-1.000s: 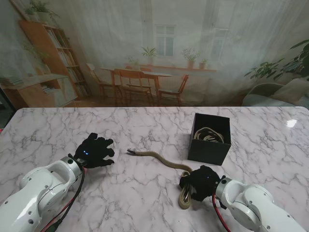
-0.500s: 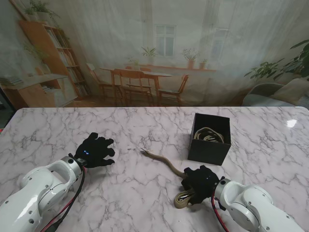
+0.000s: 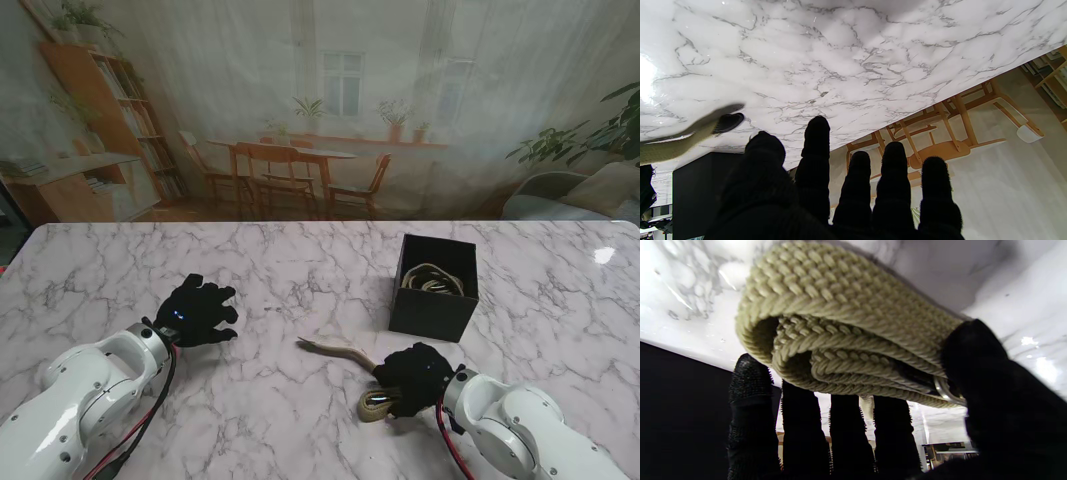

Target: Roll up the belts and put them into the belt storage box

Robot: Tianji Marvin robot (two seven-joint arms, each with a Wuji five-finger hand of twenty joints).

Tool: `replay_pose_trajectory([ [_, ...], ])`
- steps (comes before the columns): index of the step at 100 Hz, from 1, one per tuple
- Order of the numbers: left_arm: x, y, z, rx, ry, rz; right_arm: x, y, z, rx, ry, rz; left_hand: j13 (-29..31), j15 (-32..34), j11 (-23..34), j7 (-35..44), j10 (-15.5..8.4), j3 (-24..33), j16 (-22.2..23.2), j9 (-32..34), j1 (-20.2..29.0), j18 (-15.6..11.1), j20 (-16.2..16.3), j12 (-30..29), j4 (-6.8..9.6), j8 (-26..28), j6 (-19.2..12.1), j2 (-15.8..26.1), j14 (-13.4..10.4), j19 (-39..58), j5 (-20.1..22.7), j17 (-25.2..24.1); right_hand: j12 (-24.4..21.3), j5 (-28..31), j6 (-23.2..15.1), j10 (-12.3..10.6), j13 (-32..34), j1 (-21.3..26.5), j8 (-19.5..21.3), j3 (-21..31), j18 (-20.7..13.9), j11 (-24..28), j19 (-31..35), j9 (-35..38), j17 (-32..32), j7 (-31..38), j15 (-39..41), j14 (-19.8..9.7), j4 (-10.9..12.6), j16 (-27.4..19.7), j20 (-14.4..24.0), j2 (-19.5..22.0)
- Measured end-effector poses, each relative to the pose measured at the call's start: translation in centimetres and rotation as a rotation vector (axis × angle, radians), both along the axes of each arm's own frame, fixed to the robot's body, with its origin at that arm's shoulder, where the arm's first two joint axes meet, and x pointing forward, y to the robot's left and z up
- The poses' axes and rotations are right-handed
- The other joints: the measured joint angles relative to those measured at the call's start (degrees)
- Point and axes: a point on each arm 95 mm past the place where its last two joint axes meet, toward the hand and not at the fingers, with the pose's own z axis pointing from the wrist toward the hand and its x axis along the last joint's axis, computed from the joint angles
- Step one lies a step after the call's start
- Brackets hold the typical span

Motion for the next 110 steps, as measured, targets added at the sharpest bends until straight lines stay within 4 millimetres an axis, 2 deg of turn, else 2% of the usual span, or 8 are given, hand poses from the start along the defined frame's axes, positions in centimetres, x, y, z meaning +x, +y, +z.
replay_pose_trajectory([
  [10, 0.0, 0.1, 0.0, 0.0, 0.0, 0.001, 0.1, 0.0, 0.0, 0.003, -0.009, 0.0, 0.0, 0.0, 0.0, -0.01, 0.0, 0.0, 0.0, 0.0, 0.0, 0.0, 0.0, 0.0, 0.0, -0.06, 0.0, 0.0, 0.0, 0.0, 0.0, 0.0, 0.5, -0.57, 0.0, -2.29, 2.22, 0.58, -0.07, 0.0, -2.04, 1.41, 1.5, 4.05, 1.9, 0.01, 0.03, -0.94, -0.02, 1.66, 0.46, 0.0],
  [40, -0.1, 0.1, 0.0, 0.001, 0.002, 0.002, 0.2, 0.1, -0.1, 0.004, -0.033, 0.013, 0.0, 0.0, 0.0, -0.04, 0.0, 0.0, 0.0, 0.0, 0.0, 0.0, 0.0, 0.0, 0.0, -0.08, 0.0, 0.0, 0.0, 0.0, 0.0, -0.01, 1.12, -0.59, 0.01, -2.43, 7.8, 1.78, -0.56, 0.0, -5.87, 1.48, 3.0, 9.06, 4.66, 0.01, 1.63, -2.44, -0.17, 5.18, 1.78, -0.07],
  [57, -0.2, 0.0, 0.0, 0.001, 0.003, 0.001, 0.3, 0.1, -0.3, 0.013, -0.046, 0.014, 0.0, 0.0, 0.0, -0.9, 0.0, 0.0, 0.0, 0.0, 0.0, 0.01, 0.0, 0.0, 0.0, -0.3, 0.05, 0.0, 0.0, 0.0, 0.0, -0.01, 1.95, -0.59, 0.02, -2.43, 8.71, 2.67, -0.64, -0.07, -6.3, 1.48, 3.44, 11.24, 5.36, -0.46, 1.63, -2.75, -1.06, 7.73, 2.44, -0.08],
  [68, -0.2, -0.3, 0.0, -0.005, 0.007, -0.005, 0.3, 0.1, -0.4, 0.019, -0.052, 0.014, 0.0, 0.0, -0.01, -4.62, 0.01, -0.54, 0.0, 0.0, -1.38, 0.03, 0.0, 0.0, 0.0, -3.7, 0.76, 0.66, 0.02, 0.0, -3.01, -0.01, 2.51, -0.58, 0.03, -2.43, 9.56, 3.25, 0.08, -0.08, -6.32, 1.42, 3.44, 12.33, 5.87, -1.54, 1.63, -2.98, -1.11, 8.51, 2.54, -0.08],
  [70, -0.1, -0.3, -0.1, -0.006, 0.009, -0.006, 0.3, 0.1, -0.4, 0.021, -0.054, 0.014, 0.0, 0.0, 0.0, -5.17, 0.01, -0.54, 0.0, 0.0, -1.38, 0.03, 0.0, 0.0, 0.0, -4.34, 0.81, 0.66, 0.02, 0.0, -3.51, -0.01, 2.53, -0.57, 0.02, -2.43, 11.41, 3.27, 0.2, -0.09, -6.33, 1.34, 3.52, 12.73, 5.89, -1.7, 3.69, -4.81, -1.12, 9.65, 2.58, -0.08],
  [76, -0.1, -0.6, -0.1, -0.012, 0.016, -0.012, 0.3, 0.1, -0.5, 0.024, -0.054, 0.014, 0.0, 0.0, -0.01, -7.32, 0.07, -0.54, 0.0, 0.0, -1.57, 0.03, 0.0, 0.0, 0.0, -5.89, 1.4, 0.66, 0.08, 0.0, -5.41, -0.01, 3.63, -0.5, 0.03, -2.39, 13.12, 3.29, 0.77, -0.1, -7.57, 1.47, 4.04, 13.48, 6.05, -2.07, 6.39, -5.9, -1.13, 9.99, 2.64, -0.08],
  [96, 0.2, -2.4, -0.6, -0.043, 0.079, -0.052, 0.3, 0.2, -0.7, 0.031, -0.06, 0.014, 0.0, 0.0, -0.65, -13.45, 0.99, -0.54, 0.0, 0.0, -2.32, 0.05, 0.1, 0.0, 0.0, -10.82, 4.34, 0.66, 0.25, 0.0, -11.54, 0.46, 4.52, -0.31, 0.02, -2.35, 14.63, 3.32, 0.81, -0.1, -7.6, 1.51, 4.17, 14.38, 6.23, -2.28, 6.51, -6.28, -1.14, 10.53, 3.16, -0.08],
  [110, 0.4, -4.6, -1.2, -0.069, 0.137, -0.107, 0.4, 0.2, -0.7, 0.032, -0.06, 0.017, 0.03, 0.0, -2.28, -16.42, 2.35, -0.13, 0.0, -0.19, -5.73, 0.06, 0.17, -0.98, 0.0, -14.01, 6.34, 0.64, 0.79, 0.36, -16.37, 0.96, 4.74, 0.0, 0.03, -2.35, 15.19, 3.32, 1.32, -0.1, -7.69, 1.58, 4.45, 15.2, 6.66, -2.88, 7.34, -6.62, -1.14, 9.96, 3.18, -0.08],
])
